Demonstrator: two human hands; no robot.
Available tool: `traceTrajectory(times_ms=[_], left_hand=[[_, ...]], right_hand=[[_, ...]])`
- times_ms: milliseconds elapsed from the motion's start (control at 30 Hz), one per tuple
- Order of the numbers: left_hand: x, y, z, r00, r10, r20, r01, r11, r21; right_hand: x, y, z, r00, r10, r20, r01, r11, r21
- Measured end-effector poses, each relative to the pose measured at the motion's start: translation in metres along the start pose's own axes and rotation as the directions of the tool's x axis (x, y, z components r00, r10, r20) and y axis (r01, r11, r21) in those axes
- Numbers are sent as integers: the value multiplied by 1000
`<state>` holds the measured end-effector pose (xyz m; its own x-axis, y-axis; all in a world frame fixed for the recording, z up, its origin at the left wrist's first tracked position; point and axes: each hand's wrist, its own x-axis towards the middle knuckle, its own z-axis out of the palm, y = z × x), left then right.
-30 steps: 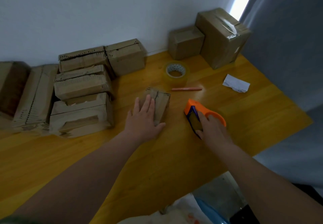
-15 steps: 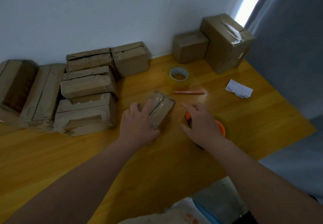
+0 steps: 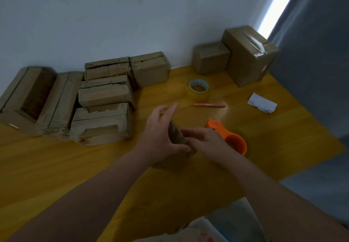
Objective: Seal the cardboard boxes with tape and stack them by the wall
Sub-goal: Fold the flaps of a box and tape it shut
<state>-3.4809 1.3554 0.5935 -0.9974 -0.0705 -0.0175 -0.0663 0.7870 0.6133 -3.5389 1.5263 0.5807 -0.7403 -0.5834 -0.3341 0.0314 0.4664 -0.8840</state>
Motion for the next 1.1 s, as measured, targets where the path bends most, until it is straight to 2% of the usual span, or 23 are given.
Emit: traceTrajectory(times_ms=[133, 267, 400, 567, 833, 967, 1100], left_hand=[[-10, -5, 15, 992, 55, -109, -49, 997, 53], [-18, -19, 23, 918, 311, -245, -252, 936, 245], [-24, -27, 26, 907, 405, -114, -374, 901, 221], [-27, -33, 29, 906, 422, 41, -422, 888, 184], [-30, -33, 37, 912, 409, 26, -406, 894, 187], [-31, -33, 41, 906, 423, -2, -415, 891, 187], [-32, -29, 40, 914, 405, -11, -395, 898, 195]], right_hand=[[-5, 12, -1, 995, 97, 0, -97, 988, 119], [-12, 15, -6, 987, 160, 30, -163, 962, 221], [-19, 17, -9, 988, 141, 56, -151, 951, 268], [-26, 23, -9, 997, 22, 75, -43, 957, 286], [-19, 34, 18, 971, 22, -239, -10, 999, 54], [-17, 35, 30, 915, 6, -404, -52, 993, -103], [-16, 32, 30, 856, -86, -509, -87, 948, -307]])
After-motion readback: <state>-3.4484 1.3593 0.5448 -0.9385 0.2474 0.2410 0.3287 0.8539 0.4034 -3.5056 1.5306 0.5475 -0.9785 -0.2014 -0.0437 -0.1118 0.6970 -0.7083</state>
